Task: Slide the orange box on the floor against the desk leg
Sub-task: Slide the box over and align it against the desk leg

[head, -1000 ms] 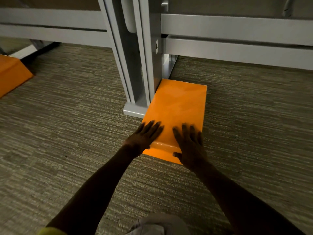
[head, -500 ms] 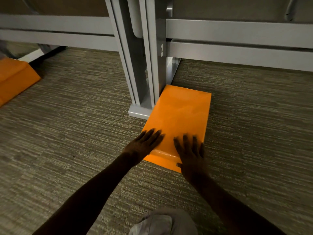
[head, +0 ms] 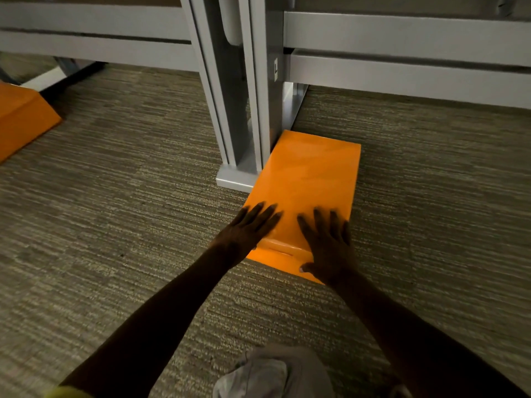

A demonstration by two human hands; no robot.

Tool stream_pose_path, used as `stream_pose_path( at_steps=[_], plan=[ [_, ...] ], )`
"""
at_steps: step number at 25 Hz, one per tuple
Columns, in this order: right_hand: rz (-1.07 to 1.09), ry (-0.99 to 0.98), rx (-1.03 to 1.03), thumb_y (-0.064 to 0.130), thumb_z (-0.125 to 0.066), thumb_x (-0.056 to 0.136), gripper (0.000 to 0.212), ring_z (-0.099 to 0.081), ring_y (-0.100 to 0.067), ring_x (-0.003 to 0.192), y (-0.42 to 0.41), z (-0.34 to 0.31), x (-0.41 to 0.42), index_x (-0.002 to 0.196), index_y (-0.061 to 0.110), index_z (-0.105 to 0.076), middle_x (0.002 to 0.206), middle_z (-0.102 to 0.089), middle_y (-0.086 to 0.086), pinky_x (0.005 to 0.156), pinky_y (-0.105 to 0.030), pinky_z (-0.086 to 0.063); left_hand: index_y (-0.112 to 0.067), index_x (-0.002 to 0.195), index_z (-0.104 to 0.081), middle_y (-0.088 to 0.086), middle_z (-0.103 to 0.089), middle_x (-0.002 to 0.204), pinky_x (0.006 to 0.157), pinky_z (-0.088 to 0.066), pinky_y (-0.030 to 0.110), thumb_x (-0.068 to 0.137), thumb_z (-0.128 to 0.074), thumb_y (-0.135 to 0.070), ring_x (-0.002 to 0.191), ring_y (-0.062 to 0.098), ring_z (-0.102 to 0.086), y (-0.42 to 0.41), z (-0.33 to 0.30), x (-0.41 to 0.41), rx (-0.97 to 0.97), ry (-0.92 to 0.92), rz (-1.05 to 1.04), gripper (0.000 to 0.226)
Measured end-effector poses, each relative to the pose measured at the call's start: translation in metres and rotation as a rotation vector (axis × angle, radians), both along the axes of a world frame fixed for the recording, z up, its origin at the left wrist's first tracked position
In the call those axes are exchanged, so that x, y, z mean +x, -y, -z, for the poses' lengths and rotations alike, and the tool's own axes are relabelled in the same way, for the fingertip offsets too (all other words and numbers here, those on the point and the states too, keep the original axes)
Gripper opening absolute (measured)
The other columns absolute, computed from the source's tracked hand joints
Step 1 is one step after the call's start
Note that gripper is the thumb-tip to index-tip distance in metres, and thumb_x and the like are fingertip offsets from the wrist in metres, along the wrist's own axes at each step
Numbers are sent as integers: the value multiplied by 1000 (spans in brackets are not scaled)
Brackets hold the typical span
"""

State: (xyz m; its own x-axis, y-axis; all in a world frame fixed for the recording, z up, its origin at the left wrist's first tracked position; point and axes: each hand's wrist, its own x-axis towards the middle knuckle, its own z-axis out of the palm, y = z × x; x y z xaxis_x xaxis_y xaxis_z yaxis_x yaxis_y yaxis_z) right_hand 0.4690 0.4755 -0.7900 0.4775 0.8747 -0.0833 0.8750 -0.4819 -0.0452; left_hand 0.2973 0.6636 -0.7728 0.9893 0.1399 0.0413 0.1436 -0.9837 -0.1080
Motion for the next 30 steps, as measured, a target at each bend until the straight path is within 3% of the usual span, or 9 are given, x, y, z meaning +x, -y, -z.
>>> stream_pose_path(
  at_steps=[4,11,15,19,25,30],
  plan=[
    [-8,13,5,55,-84,67,131,11,-47,151,-4,1,16,157,39,10,168,10,-11,120,-65,0,-18,161,-7,10,-3,169,125,-13,57,89,-59,2,155,36,-1,-2,3,14,-18,23,-19,91],
    [-57,-15,27,66,-77,68,125,10,-46,151,-2,-5,30,157,39,7,169,8,-9,120,-63,0,-21,161,-6,10,1,169,126,-5,56,89,-60,2,155,34,5,-1,1,22,-74,28,-55,93],
    [-99,-57,129,73,-59,80,99,-9,-43,153,9,-13,38,159,33,-15,168,-16,-10,121,-59,-11,-28,160,3,5,5,170,127,-8,54,85,-73,-8,156,32,6,-9,-8,31,-137,-130,-88,109],
    [-180,-24,98,67,-54,89,81,-16,-45,151,8,-22,51,157,32,-26,166,-23,-10,120,-56,-14,-28,160,2,4,0,170,122,-22,50,79,-82,-16,156,30,-1,-22,-30,53,-136,-327,-115,117],
    [-140,-25,84,56,-49,97,75,-11,-46,152,8,-19,44,160,28,-18,168,-16,-11,121,-56,-11,-24,160,-2,7,-4,170,123,-21,45,87,-72,-9,156,30,-4,-15,-27,57,-138,-285,-135,102],
    [-125,-5,69,56,-47,98,76,-7,-43,153,9,-18,42,160,30,-11,169,-10,-8,121,-55,-11,-24,160,-2,7,-4,170,123,-23,48,87,-71,-6,156,32,-4,-15,-29,53,-136,-267,-117,102]
  ],
)
